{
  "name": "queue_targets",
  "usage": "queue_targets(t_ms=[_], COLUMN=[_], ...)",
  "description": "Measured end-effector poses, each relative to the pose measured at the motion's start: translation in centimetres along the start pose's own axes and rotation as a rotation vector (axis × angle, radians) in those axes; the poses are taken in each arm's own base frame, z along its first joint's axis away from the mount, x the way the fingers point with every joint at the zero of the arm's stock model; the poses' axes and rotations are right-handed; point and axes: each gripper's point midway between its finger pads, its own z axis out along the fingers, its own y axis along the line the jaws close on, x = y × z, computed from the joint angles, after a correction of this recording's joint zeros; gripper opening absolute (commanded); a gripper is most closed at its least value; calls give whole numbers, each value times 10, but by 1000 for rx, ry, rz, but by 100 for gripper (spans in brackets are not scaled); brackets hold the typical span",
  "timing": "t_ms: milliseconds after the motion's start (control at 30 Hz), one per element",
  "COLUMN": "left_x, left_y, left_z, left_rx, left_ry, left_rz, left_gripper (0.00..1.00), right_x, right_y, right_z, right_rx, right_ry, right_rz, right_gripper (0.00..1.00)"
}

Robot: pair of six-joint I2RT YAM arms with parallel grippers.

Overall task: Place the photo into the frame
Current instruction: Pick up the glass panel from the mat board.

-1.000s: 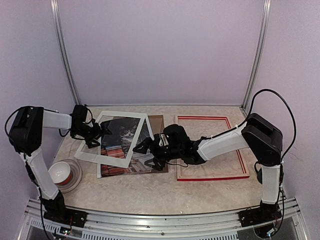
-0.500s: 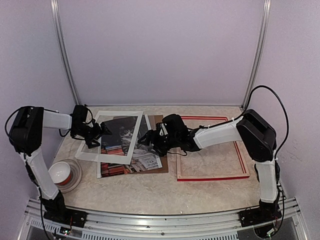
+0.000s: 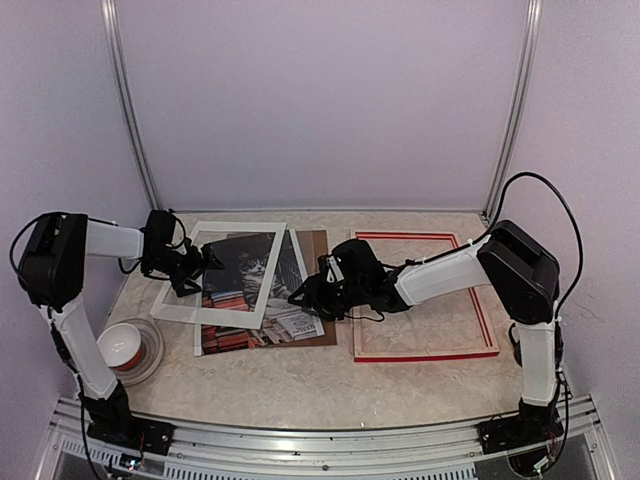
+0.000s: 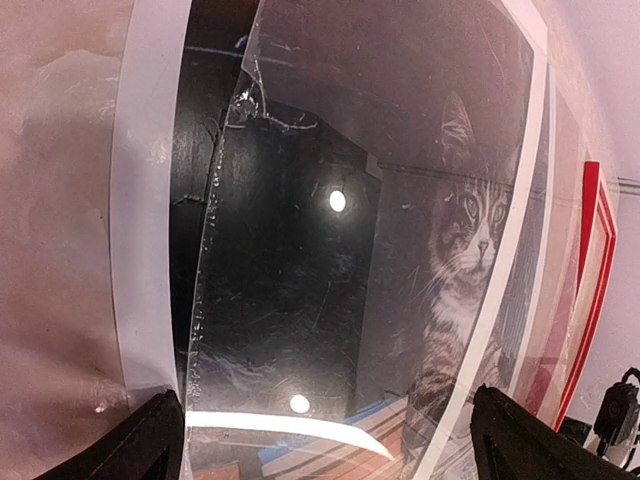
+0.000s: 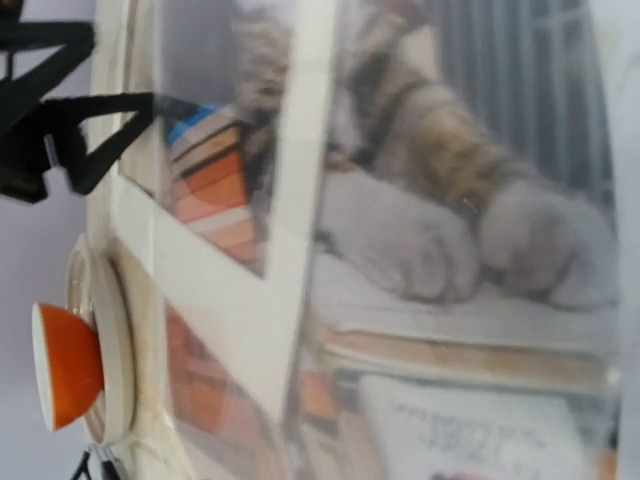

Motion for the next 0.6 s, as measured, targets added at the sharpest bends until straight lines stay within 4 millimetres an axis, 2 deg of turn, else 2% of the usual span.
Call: queue_targets(t_ms=[200,267,367,600], left_x=[1,1,2,2], left_y=[-1,-1,0,0], left_z=[0,0,0,0], left_rx=[7,7,6,3], left_ry=[5,6,7,6], left_rz=[0,-1,-1,-1], left_gripper=[99,99,99,99], right_x=[-5,-7,-7,-1], right_y=[26,36,45,50], right_z=[-18,-21,-22,-22], right_rx=[-74,-114,-155,-167], right_ry=[-35,-42,-39,32], right_rz=[-64,-82,-87,-26], right_gripper=[22,18,6,7])
